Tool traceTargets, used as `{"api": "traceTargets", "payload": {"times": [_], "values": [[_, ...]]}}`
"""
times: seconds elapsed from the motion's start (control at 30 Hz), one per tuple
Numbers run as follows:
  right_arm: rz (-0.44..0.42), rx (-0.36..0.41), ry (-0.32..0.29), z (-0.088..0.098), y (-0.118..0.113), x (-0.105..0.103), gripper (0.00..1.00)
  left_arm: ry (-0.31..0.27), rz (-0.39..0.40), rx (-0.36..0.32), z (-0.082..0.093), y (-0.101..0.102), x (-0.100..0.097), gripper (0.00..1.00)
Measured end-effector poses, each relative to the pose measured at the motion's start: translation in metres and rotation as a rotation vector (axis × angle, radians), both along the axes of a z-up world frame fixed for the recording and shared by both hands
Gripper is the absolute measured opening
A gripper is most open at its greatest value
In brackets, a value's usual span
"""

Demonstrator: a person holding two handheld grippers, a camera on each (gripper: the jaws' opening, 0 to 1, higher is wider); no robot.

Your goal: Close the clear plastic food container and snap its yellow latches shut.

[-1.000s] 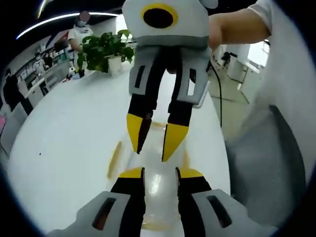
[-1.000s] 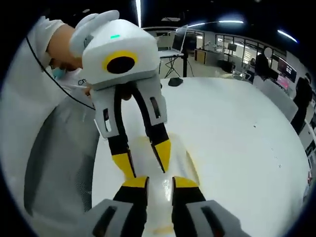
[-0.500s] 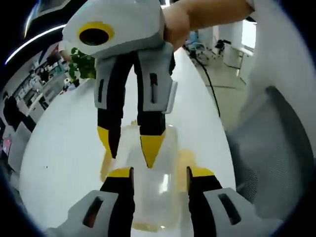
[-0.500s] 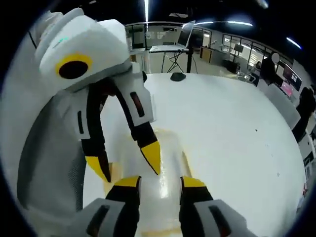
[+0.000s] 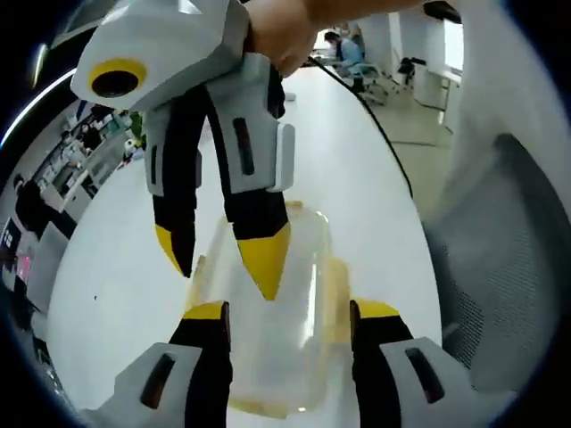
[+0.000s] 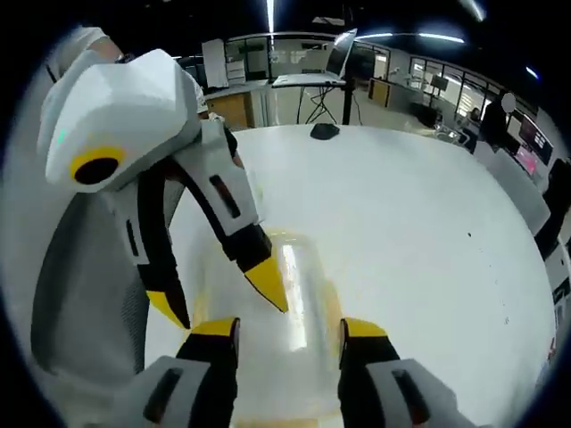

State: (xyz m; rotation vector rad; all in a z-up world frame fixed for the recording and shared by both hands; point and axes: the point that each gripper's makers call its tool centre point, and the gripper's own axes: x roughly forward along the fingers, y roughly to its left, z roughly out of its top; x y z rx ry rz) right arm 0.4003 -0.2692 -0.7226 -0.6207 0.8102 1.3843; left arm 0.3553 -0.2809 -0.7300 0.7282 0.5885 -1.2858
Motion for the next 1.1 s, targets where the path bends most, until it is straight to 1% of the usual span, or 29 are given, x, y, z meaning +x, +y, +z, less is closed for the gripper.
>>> {"api": "traceTargets", "payload": {"times": [0.03,0.07,0.13,0.23,0.3,0.33,0.37,0.4,0.43,0.47,0.5,0.53,0.57,0.63,0.67,0.7,0.8,0.87,0.9,0.93,0.97,1.0,1.03,1.1], "values": [[0.008,-0.007,-0.007,-0.001,-0.001,0.001,0.46,0.005,-0.001,-0.007,0.000,-0.001,-0.001,0.53],[0.035,-0.028,-0.022,-0.003,-0.004,0.004,0.45,0.012,-0.003,-0.016,0.001,-0.003,-0.002,0.53],[0.035,-0.035,-0.010,-0.005,-0.004,0.008,0.46,-0.007,-0.008,-0.002,0.000,-0.002,0.000,0.52],[0.043,-0.038,0.027,-0.005,-0.004,0.009,0.48,-0.015,-0.011,0.001,-0.001,-0.002,0.000,0.52],[0.069,-0.048,0.055,-0.007,-0.004,0.006,0.49,-0.022,-0.005,0.001,-0.001,-0.002,0.001,0.51],[0.077,-0.068,0.063,-0.009,-0.006,0.006,0.49,-0.027,-0.005,0.003,-0.001,-0.002,0.002,0.51],[0.097,-0.080,0.069,-0.011,-0.006,0.005,0.49,-0.044,-0.016,0.014,-0.002,-0.002,0.003,0.51],[0.110,-0.083,0.065,-0.012,-0.005,0.005,0.49,-0.050,-0.021,0.018,-0.002,-0.002,0.003,0.51],[0.105,-0.083,0.080,-0.012,-0.003,0.006,0.50,-0.044,-0.020,0.014,-0.002,-0.002,0.003,0.51],[0.104,-0.084,0.093,-0.012,-0.003,0.006,0.48,-0.052,-0.020,0.016,-0.002,-0.002,0.004,0.51],[0.125,-0.085,0.096,-0.012,-0.001,0.004,0.48,-0.068,-0.029,0.028,-0.003,-0.002,0.005,0.51],[0.132,-0.089,0.106,-0.013,-0.001,0.003,0.47,-0.073,-0.034,0.032,-0.004,-0.003,0.004,0.52],[0.132,-0.092,0.129,-0.014,-0.001,0.002,0.45,-0.080,-0.039,0.037,-0.004,-0.004,0.004,0.52],[0.138,-0.092,0.147,-0.014,-0.002,0.002,0.45,-0.083,-0.041,0.042,-0.004,-0.005,0.004,0.52],[0.125,-0.102,0.175,-0.016,-0.003,0.002,0.45,-0.080,-0.040,0.043,-0.004,-0.004,0.005,0.52],[0.123,-0.109,0.186,-0.016,-0.003,0.002,0.45,-0.076,-0.042,0.045,-0.004,-0.004,0.005,0.52],[0.161,-0.129,0.179,-0.016,-0.001,0.000,0.45,-0.046,-0.047,0.043,-0.002,-0.003,0.006,0.50],[0.173,-0.146,0.183,-0.017,-0.001,0.000,0.45,-0.030,-0.056,0.042,-0.001,-0.004,0.004,0.47],[0.179,-0.151,0.182,-0.017,0.000,0.000,0.45,-0.033,-0.058,0.046,0.000,-0.005,0.004,0.44],[0.180,-0.154,0.186,-0.017,0.000,0.000,0.45,-0.009,-0.082,0.050,0.001,-0.007,-0.002,0.38],[0.181,-0.168,0.199,-0.018,0.000,0.000,0.45,0.000,-0.104,0.065,0.001,-0.009,-0.006,0.37],[0.188,-0.178,0.204,-0.018,-0.001,0.000,0.45,-0.020,-0.098,0.086,0.000,-0.008,-0.003,0.37],[0.194,-0.192,0.213,-0.019,-0.001,0.001,0.45,-0.005,-0.089,0.083,-0.001,-0.010,-0.002,0.37],[0.205,-0.218,0.218,-0.020,0.000,0.000,0.45,-0.001,-0.090,0.082,-0.001,-0.009,-0.003,0.37]]}}
